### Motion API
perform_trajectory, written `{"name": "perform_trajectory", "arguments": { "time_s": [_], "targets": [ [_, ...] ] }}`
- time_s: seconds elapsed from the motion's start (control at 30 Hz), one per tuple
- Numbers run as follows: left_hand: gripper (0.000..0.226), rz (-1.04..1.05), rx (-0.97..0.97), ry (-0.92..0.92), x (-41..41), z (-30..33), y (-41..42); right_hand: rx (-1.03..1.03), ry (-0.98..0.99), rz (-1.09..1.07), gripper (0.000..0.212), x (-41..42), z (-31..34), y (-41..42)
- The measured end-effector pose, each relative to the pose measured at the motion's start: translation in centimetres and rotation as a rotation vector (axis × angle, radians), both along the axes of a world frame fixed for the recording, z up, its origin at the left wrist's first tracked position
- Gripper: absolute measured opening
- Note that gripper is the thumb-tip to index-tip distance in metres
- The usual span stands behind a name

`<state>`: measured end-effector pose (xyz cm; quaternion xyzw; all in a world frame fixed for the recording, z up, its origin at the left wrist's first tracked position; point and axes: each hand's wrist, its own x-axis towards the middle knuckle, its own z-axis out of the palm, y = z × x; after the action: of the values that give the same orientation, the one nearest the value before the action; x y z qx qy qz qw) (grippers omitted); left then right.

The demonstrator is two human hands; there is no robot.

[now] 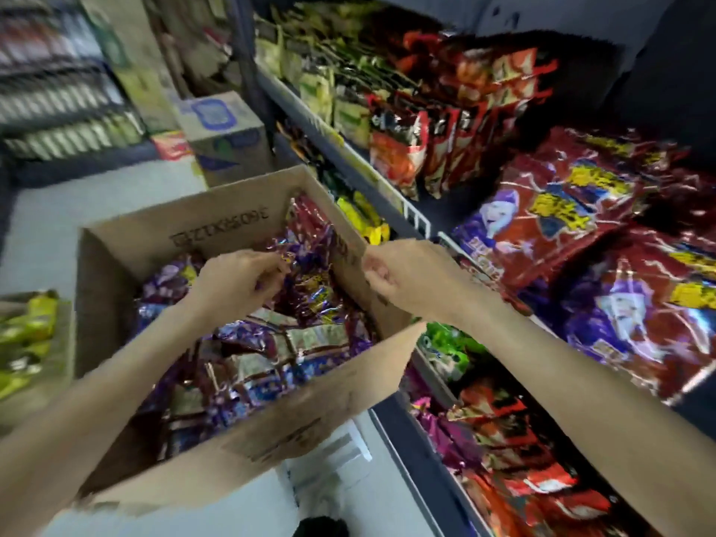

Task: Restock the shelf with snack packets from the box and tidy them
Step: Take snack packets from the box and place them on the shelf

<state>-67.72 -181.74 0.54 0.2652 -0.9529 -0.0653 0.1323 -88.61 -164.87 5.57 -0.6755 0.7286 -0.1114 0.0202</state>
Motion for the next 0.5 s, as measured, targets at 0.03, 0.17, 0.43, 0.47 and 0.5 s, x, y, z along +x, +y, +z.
{"name": "perform_trajectory", "arguments": {
  "time_s": [0.03, 0.17, 0.43, 0.47, 0.5],
  "targets": [
    [0.030, 0.036, 0.044, -0.064, 1.6, -1.3, -1.9, 0.035, -0.010, 0.025, 0.014, 0.6, -1.3, -2.5],
    [0.029, 0.165, 0.100, -0.278, 6.2, -6.9, -8.8, 0.190, -0.090, 0.028, 0.023, 2.6, -7.5, -11.3],
    [0.075, 0.460, 0.109, -0.143, 9.1, -12.4, -16.1, 0.261, -0.284, -0.363, 0.074, 5.4, -16.4, -22.3],
    [0.080, 0.495, 0.146, -0.172, 9.0, -12.7, -16.7, 0.274, -0.346, -0.437, 0.079, 5.6, -17.0, -23.1],
    [0.085, 0.516, 0.179, -0.206, 8.9, -13.0, -17.2, 0.283, -0.390, -0.508, 0.081, 5.8, -17.4, -23.8]
  ]
}}
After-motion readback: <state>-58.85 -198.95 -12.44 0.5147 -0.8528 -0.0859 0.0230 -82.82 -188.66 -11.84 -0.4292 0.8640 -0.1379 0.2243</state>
